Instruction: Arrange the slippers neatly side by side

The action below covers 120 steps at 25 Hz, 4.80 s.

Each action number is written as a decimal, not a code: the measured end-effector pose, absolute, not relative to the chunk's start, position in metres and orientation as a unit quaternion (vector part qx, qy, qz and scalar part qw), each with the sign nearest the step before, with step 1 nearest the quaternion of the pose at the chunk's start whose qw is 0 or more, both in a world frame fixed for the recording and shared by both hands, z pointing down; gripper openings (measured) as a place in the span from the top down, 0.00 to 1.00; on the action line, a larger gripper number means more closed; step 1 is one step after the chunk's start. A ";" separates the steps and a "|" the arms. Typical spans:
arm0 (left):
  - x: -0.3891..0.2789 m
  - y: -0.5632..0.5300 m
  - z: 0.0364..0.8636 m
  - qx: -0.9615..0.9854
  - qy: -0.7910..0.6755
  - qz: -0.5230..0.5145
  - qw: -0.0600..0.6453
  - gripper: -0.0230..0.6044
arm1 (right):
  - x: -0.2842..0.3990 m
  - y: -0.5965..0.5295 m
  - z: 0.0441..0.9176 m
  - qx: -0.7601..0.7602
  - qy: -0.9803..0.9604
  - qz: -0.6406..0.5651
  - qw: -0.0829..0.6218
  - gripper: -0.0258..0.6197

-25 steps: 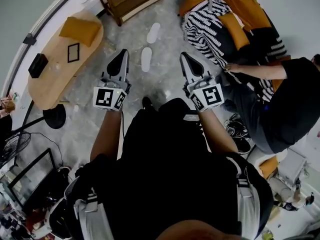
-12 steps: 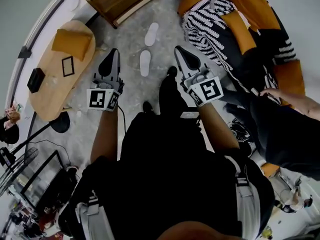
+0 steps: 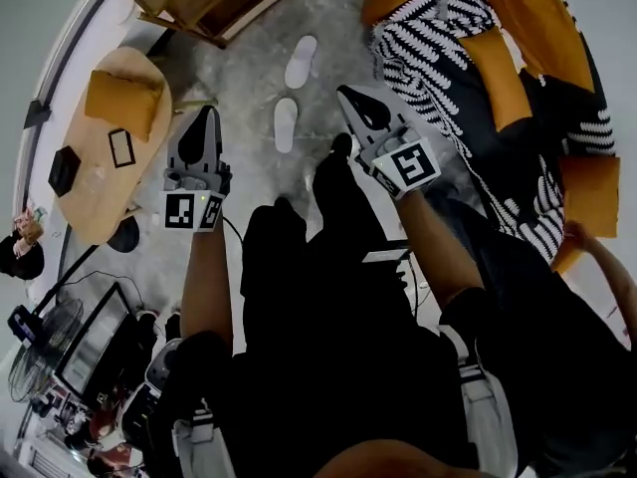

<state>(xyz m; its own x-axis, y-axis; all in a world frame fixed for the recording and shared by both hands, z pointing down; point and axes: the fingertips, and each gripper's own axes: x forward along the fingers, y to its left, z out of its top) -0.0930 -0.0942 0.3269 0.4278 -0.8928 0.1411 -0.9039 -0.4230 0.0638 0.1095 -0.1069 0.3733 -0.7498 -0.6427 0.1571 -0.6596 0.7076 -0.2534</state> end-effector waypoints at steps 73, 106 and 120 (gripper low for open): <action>-0.130 -0.147 0.854 0.907 -0.353 0.144 0.177 0.94 | 0.090 -0.180 1.073 0.518 -0.652 0.523 0.179 0.90; -0.125 -0.088 0.860 0.919 -0.326 0.130 0.180 0.94 | 0.045 0.074 1.144 0.733 -0.106 0.639 -0.208 0.90; -0.132 -0.090 0.834 0.917 -0.335 0.131 0.171 0.94 | 0.022 0.075 1.116 0.704 -0.143 0.671 -0.182 0.75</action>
<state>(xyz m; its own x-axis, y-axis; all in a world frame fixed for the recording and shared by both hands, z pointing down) -0.1317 -0.0904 0.8343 0.7416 -0.5700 0.3539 -0.6591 -0.7175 0.2255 0.0219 0.0752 1.1157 0.0586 -0.4453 0.8935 0.0428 -0.8931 -0.4479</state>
